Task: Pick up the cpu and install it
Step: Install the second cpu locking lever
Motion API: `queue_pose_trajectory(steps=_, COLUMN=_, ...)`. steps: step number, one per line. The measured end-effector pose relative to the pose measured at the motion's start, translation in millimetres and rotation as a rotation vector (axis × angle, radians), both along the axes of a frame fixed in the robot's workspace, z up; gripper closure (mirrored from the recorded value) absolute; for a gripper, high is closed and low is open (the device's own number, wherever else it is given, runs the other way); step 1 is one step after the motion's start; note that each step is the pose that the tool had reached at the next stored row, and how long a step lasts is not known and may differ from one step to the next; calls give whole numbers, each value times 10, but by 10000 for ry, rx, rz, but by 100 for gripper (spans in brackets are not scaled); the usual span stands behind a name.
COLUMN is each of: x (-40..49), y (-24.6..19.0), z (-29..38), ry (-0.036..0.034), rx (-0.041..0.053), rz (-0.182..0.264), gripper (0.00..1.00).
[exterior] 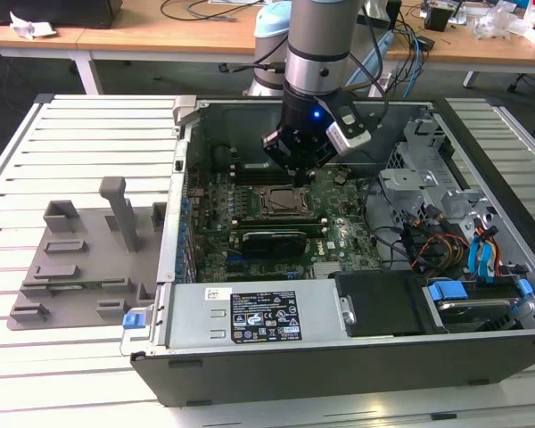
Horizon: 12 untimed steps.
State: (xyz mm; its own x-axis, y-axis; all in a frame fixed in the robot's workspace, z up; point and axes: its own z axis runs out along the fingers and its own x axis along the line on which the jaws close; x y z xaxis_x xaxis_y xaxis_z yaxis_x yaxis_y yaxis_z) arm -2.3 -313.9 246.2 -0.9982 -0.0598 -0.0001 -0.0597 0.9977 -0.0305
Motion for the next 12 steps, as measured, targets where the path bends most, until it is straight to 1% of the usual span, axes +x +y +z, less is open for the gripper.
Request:
queue_pose_trajectory(steps=4, x=0, y=-13, z=-2, ry=0, rx=-1, rz=0, gripper=89)
queue_pose_trajectory(steps=8, x=0, y=-45, z=-6, ry=1, rx=0, rz=-1, gripper=89)
queue_pose_trajectory(steps=10, x=0, y=-71, z=-7, ry=0, rx=0, rz=0, gripper=89)
queue_pose_trajectory(steps=11, x=0, y=-91, z=-7, ry=1, rx=-1, rz=0, gripper=89)
queue_pose_trajectory(steps=12, x=-4, y=-158, z=-9, ry=0, rx=0, rz=0, gripper=89)
